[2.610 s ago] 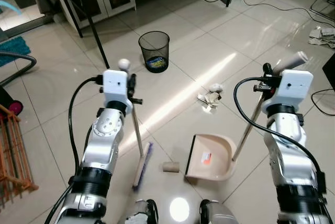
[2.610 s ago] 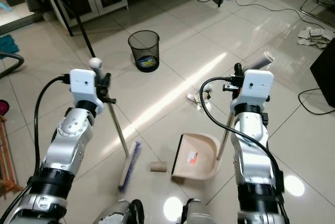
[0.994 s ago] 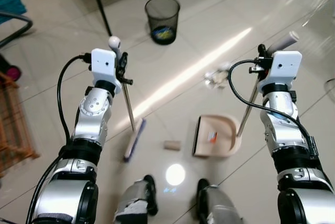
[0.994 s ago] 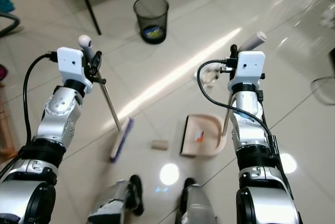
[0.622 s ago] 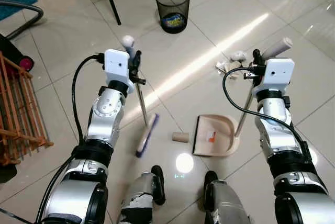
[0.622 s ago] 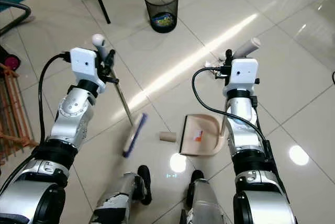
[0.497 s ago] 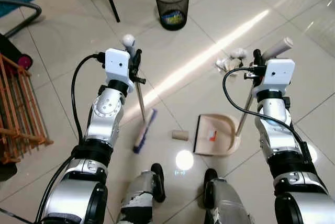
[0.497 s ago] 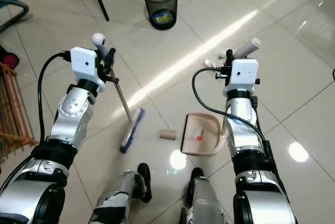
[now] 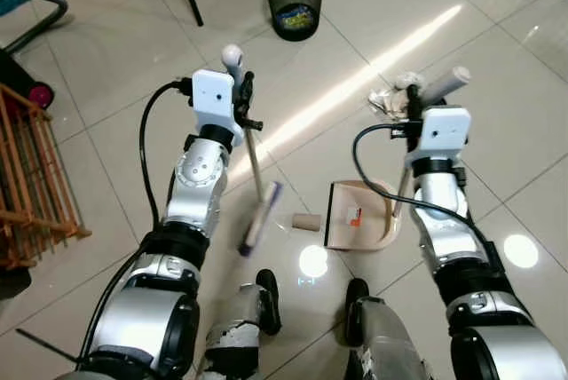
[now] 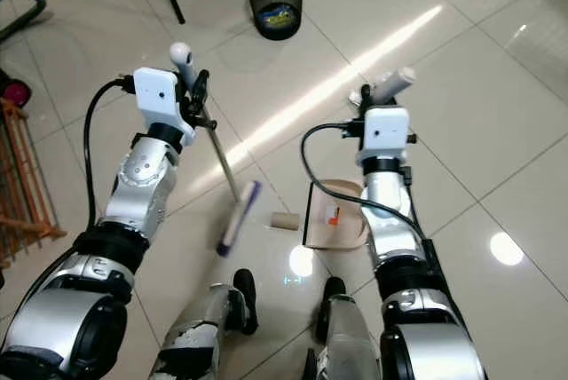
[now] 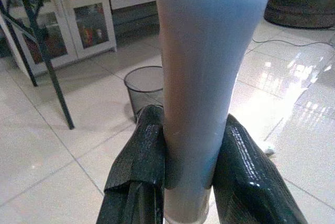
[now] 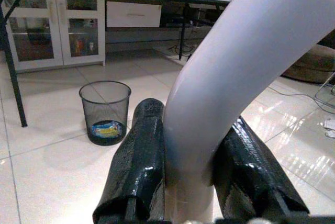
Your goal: Sweep floor
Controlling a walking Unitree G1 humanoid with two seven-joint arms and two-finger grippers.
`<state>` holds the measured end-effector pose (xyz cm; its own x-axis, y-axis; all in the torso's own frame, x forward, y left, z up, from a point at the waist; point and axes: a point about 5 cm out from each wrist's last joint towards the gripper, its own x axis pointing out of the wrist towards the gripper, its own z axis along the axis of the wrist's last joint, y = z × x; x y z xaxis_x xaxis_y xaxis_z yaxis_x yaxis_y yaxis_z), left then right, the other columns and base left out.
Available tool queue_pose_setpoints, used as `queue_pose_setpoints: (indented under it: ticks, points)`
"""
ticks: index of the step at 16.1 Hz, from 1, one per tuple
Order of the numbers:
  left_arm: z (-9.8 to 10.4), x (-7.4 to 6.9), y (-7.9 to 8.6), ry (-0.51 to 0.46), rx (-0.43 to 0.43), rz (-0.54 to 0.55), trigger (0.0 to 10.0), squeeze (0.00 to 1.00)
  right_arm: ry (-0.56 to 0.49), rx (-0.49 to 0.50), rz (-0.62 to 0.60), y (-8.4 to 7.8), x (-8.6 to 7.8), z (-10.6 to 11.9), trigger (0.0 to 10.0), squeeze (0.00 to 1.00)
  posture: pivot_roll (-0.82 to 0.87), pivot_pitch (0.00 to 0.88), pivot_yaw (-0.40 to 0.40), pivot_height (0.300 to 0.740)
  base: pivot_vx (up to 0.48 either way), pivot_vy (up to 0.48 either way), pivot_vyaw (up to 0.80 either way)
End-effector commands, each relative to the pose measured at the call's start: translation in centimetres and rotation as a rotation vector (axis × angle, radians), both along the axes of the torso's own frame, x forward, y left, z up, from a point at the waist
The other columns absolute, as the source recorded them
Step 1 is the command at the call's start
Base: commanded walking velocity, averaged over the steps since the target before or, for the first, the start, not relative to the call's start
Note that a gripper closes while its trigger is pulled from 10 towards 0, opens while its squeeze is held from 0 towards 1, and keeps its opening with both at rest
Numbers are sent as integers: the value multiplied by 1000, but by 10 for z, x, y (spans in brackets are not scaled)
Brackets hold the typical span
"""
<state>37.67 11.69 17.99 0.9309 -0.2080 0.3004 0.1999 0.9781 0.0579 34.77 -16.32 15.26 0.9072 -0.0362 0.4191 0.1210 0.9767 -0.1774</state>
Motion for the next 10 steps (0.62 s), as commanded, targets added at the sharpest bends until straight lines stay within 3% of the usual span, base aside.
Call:
queue_pose_setpoints:
  ticks: [1, 5, 7, 8, 10]
  points:
    - [-8, -1, -3, 44, -43, 0, 10000, 0, 57, 9, 18, 9, -8, -19, 10000, 0, 190, 404, 114, 740, 0, 0, 0]
    - [-9, -1, -15, 52, -100, -12, 10000, 0, 77, 15, 8, 15, -16, -30, 10000, 0, 174, 409, 110, 740, 0, 0, 0]
    - [1, 5, -21, 61, -226, 51, 10000, 0, 94, 26, 0, 13, -19, -35, 10000, 0, 183, 407, 106, 740, 0, 0, 0]
    - [9, 8, -29, 67, -321, 38, 10000, 0, 102, 38, -13, 12, -19, -36, 10000, 0, 180, 409, 104, 740, 0, 0, 0]
    - [18, 9, -40, 76, -429, -9, 10000, 0, 114, 59, -27, 9, -18, -36, 10000, 0, 187, 403, 98, 740, 0, 0, 0]
